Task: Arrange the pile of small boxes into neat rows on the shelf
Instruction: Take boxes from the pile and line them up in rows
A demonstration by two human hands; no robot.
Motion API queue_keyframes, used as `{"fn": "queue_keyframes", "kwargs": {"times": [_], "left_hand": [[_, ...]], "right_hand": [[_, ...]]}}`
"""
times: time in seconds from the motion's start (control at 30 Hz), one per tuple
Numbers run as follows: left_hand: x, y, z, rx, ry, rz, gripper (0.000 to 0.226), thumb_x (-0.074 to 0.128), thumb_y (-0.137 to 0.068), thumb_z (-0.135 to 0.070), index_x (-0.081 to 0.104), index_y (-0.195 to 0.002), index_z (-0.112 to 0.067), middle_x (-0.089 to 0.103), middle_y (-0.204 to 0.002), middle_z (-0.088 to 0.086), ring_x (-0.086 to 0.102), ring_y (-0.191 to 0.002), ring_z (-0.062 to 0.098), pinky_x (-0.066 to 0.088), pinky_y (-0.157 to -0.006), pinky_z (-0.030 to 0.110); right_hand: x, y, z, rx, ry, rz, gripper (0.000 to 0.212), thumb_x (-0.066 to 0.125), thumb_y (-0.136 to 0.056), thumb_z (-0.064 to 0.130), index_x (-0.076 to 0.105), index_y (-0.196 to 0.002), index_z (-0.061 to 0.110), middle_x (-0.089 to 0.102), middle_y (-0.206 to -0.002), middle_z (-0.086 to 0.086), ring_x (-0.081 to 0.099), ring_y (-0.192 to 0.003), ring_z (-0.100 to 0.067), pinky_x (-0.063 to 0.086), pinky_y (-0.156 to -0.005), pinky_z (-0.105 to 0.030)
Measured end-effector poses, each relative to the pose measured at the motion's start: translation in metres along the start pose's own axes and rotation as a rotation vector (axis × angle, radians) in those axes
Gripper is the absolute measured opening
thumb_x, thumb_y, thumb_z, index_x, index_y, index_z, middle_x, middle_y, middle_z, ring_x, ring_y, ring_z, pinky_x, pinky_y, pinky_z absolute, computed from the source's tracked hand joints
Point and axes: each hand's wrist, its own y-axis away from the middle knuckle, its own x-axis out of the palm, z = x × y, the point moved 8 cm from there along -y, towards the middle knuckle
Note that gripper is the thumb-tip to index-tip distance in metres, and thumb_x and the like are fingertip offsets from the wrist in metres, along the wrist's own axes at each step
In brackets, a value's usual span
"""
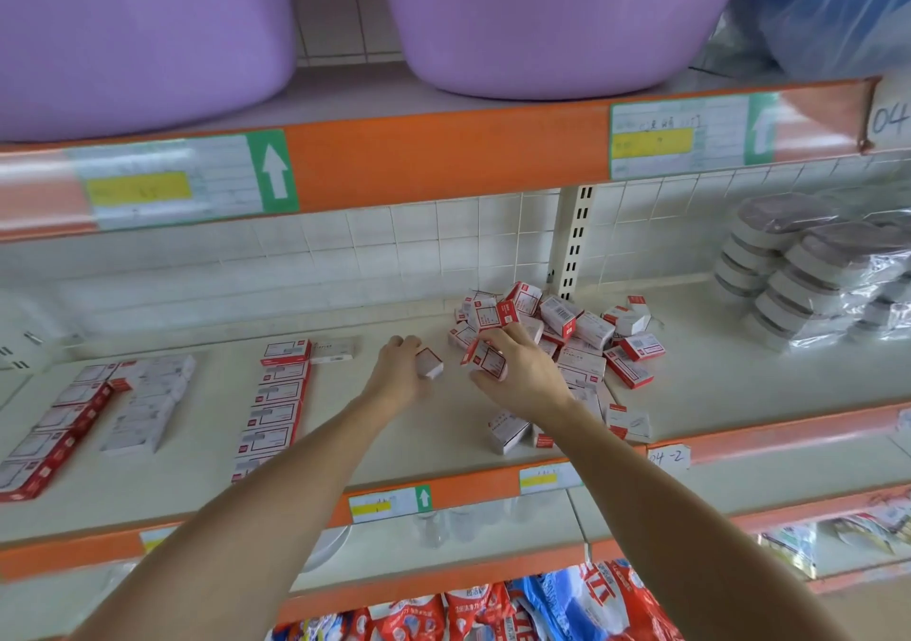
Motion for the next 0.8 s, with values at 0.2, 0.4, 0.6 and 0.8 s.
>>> {"fn": "queue_keyframes", "kwargs": {"times": [0.2,0.4,0.6,0.8], "left_hand": [[-0.017,0.027,0.016,0.04,-0.003,-0.005,0.037,0.075,-0.077,-0.028,0.065,-0.108,-0.012,0.058,-0.104,0.008,0.056,-0.098,0.026,0.05,-0.087,0.04],[-0.024,0.05,0.032,0.049,0.053,-0.031,0.038,0.074,-0.078,-0.014,0.062,-0.113,-0.01,0.058,-0.106,0.009,0.056,-0.099,0.026,0.046,-0.083,0.035],[-0.026,0.067,0.042,0.021,0.119,-0.065,0.042,0.075,-0.077,-0.012,0.064,-0.118,-0.012,0.059,-0.109,0.007,0.058,-0.1,0.022,0.049,-0.089,0.035],[-0.025,0.072,0.04,0.008,0.1,-0.073,0.045,0.076,-0.079,-0.008,0.063,-0.122,-0.008,0.059,-0.113,0.011,0.055,-0.103,0.022,0.043,-0.087,0.026]], "right_hand": [[0.04,-0.006,0.021,-0.07,0.101,0.129,0.051,0.073,-0.08,0.031,0.061,-0.129,0.023,0.052,-0.119,-0.003,0.043,-0.114,-0.026,0.048,-0.09,-0.042],[0.072,-0.009,0.038,-0.031,0.124,0.231,0.052,0.067,-0.087,0.031,0.053,-0.137,0.025,0.046,-0.13,-0.005,0.033,-0.123,-0.028,0.036,-0.107,-0.039],[0.088,-0.009,0.036,0.109,0.093,0.279,0.059,0.067,-0.084,0.035,0.049,-0.138,0.02,0.044,-0.134,-0.008,0.035,-0.122,-0.034,0.031,-0.106,-0.039],[0.091,-0.005,0.03,0.158,0.032,0.302,0.059,0.067,-0.085,0.036,0.048,-0.138,0.02,0.045,-0.134,-0.008,0.037,-0.122,-0.033,0.035,-0.105,-0.04]]}}
